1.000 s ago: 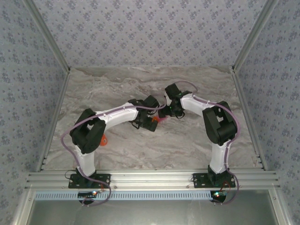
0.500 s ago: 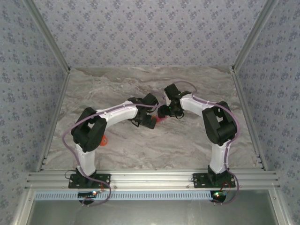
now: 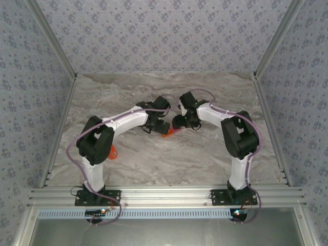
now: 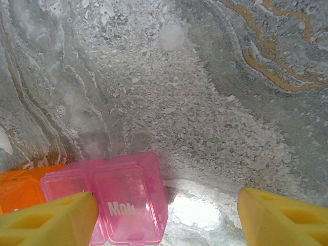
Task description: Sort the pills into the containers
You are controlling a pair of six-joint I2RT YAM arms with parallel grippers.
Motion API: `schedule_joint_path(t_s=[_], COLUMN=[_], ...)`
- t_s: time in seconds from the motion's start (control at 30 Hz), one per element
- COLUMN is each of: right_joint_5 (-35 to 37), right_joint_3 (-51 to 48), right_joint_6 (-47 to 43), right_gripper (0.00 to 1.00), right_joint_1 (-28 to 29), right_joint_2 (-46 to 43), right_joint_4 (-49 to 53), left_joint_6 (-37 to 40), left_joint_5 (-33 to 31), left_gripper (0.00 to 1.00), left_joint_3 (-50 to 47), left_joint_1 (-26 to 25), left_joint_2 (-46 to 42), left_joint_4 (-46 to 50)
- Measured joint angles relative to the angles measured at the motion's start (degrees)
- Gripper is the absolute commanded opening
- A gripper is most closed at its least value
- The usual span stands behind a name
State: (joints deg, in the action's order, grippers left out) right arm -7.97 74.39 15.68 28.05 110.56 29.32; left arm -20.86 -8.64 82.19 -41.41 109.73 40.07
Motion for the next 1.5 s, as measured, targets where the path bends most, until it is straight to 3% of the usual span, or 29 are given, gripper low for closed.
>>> schedule_joint_path(t_s=[1.13,1.5], right_joint_5=[0.0,-0.2], right_joint_3=[-0.3,3.4], right_joint_6=[0.0,0.0], right_gripper=[0.75,0.76], right_joint_1=[0.1,0.2], right_joint_2=[-0.1,0.1], right_joint_4=[-0.4,4.7], left_joint_6=[0.5,0.9], left_joint_5=[-0.2,-0.2], left_gripper=[0.98,0.98], left_joint_3=[1.8,10.4], left_joint_1=[3.4,4.4], left_joint_2=[4.0,3.7], left_joint_4=[-0.9,0.5])
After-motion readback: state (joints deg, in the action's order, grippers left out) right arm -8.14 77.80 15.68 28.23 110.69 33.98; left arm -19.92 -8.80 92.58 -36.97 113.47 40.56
